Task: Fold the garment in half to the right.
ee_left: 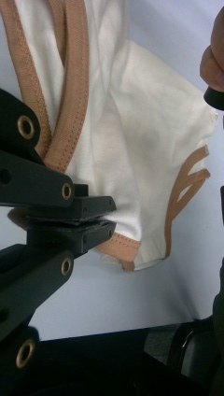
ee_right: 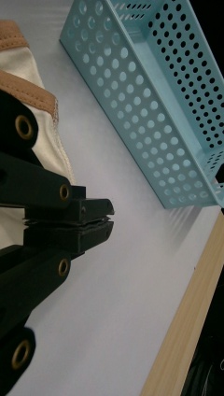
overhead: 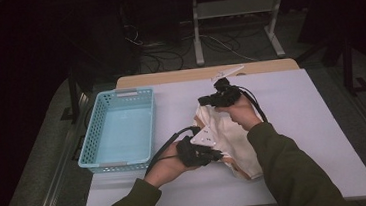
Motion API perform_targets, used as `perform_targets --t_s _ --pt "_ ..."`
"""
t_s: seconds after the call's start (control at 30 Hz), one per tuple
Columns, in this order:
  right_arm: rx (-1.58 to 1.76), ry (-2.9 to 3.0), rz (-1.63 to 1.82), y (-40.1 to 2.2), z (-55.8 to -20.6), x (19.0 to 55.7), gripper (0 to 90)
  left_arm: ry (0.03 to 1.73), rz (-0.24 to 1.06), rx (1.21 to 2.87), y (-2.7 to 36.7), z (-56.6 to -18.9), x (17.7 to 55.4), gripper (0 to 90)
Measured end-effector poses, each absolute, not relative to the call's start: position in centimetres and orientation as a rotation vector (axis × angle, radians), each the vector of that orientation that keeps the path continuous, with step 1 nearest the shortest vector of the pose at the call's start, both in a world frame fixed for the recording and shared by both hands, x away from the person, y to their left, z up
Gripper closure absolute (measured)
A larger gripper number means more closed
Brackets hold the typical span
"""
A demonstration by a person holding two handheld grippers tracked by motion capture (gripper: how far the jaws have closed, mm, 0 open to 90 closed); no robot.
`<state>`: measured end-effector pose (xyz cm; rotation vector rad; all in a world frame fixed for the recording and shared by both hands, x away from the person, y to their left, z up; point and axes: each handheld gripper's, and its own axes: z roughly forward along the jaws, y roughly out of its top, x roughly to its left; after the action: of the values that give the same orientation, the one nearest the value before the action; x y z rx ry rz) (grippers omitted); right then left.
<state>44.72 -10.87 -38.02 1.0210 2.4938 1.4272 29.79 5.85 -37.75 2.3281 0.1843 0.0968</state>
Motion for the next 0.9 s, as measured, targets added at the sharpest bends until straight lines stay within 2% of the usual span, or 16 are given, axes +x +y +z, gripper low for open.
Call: perform_targets --t_s 0.9 --pt "1.111 2.392 1.475 -17.3 -38.5 43.9 87.4 0.102 0.052 2.343 2.6 -37.6 30.4 87.0"
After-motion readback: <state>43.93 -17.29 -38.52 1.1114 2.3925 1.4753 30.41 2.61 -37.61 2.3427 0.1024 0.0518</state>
